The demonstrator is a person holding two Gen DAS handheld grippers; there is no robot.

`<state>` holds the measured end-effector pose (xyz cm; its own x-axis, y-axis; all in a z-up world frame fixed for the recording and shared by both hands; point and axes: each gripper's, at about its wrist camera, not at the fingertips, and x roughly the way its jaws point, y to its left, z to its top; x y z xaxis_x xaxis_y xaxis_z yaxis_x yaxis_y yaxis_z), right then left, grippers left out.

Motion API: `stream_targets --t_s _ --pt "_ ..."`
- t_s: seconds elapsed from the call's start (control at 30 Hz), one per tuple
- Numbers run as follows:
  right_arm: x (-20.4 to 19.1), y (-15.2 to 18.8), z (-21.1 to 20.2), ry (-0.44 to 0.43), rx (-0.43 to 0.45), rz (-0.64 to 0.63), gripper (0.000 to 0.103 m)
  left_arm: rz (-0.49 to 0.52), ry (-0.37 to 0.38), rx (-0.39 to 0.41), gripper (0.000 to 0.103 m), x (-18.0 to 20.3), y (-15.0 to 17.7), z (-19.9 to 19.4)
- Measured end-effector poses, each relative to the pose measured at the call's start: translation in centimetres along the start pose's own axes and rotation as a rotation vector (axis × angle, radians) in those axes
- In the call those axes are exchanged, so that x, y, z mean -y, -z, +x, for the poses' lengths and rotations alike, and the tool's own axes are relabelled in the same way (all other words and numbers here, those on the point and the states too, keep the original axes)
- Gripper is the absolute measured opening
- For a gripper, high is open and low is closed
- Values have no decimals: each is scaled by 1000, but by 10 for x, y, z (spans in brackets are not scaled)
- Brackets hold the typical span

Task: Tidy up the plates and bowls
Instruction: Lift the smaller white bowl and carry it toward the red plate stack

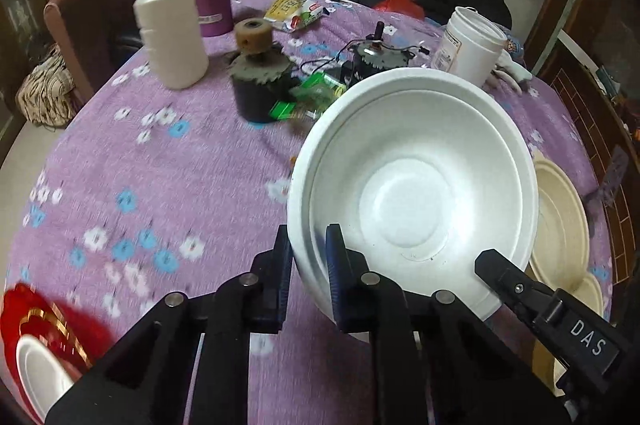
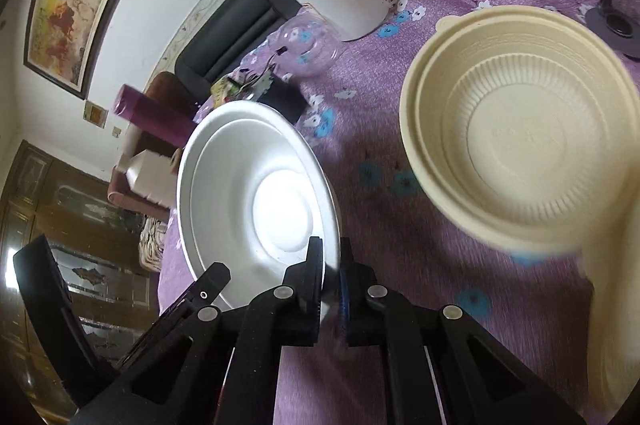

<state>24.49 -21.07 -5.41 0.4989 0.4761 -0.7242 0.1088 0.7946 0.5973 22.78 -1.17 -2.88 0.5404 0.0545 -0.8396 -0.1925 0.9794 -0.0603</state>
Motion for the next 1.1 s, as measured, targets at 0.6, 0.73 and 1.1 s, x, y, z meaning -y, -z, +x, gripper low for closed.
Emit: stream_targets --t_s 0.6,0.73,1.1 --pt "17 111 -77 39 38 -39 8 69 71 30 14 -13 94 -58" --pt "22 126 -85 39 40 -33 8 77 82 26 14 -17 109 -64" --pt "13 153 -93 35 40 -54 8 68 88 40 14 -37 129 -79"
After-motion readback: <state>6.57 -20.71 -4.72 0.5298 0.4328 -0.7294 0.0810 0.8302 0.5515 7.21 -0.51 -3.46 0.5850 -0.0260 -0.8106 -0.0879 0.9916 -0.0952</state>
